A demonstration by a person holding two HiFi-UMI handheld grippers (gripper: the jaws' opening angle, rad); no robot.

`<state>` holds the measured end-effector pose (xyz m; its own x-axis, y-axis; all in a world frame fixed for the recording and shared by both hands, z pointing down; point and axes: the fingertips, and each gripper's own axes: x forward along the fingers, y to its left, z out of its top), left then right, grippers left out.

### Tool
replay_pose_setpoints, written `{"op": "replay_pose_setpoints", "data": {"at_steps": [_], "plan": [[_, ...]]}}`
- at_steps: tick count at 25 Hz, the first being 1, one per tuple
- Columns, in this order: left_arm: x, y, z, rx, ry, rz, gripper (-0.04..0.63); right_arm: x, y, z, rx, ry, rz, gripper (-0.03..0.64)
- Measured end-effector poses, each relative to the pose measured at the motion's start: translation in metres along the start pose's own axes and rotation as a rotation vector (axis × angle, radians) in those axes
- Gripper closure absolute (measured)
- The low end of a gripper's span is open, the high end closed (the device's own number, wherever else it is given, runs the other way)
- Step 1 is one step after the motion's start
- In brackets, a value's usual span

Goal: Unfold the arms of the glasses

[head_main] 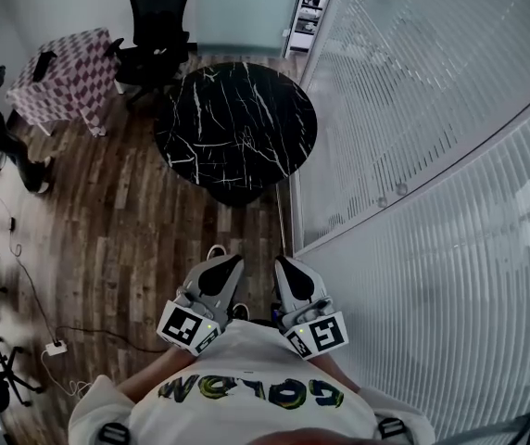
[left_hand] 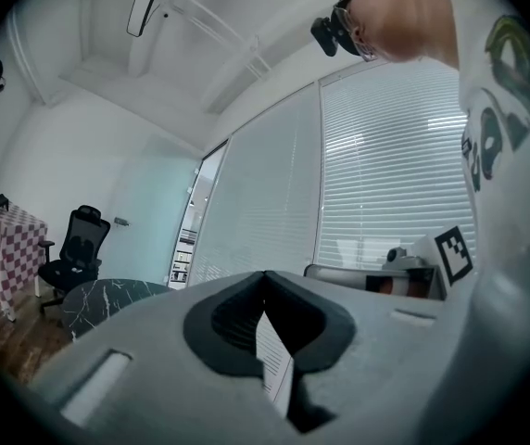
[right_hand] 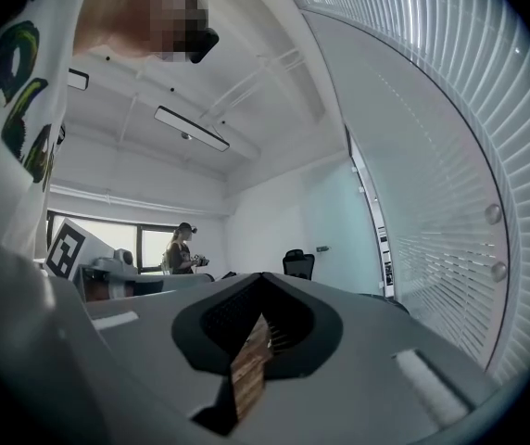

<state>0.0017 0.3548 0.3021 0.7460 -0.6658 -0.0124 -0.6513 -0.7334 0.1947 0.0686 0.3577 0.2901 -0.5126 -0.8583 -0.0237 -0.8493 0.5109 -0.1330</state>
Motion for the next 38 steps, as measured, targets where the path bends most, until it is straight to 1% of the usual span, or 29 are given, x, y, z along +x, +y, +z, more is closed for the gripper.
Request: {"op": "replay_pose_setpoints", "data": {"at_steps": [6, 10, 21, 28, 31, 38], "plan": [[0.034, 0.032, 0.01, 0.001, -0.009, -0.018, 0.594, 0.038, -0.021, 0.004, -0.021, 0.011, -0.002, 0.615], [0.056, 0.059, 0.017, -0.012, -0.013, -0.024, 0.594, 0.07, -0.039, 0.005, -0.019, 0.022, -0.013, 0.615], [0.11, 0.15, 0.041, -0.028, -0.018, -0.026, 0.594, 0.177, -0.072, 0.017, -0.041, 0.038, 0.0, 0.615], [0.139, 0.205, 0.058, -0.017, -0.027, -0.05, 0.594, 0.244, -0.087, 0.023, -0.054, 0.027, -0.006, 0.615], [0.146, 0.228, 0.065, -0.007, -0.034, -0.046, 0.594, 0.269, -0.09, 0.022, -0.053, 0.028, -0.001, 0.615], [0.162, 0.274, 0.071, -0.009, -0.031, -0.04, 0.594, 0.319, -0.095, 0.022, -0.059, 0.03, 0.013, 0.615]]}}
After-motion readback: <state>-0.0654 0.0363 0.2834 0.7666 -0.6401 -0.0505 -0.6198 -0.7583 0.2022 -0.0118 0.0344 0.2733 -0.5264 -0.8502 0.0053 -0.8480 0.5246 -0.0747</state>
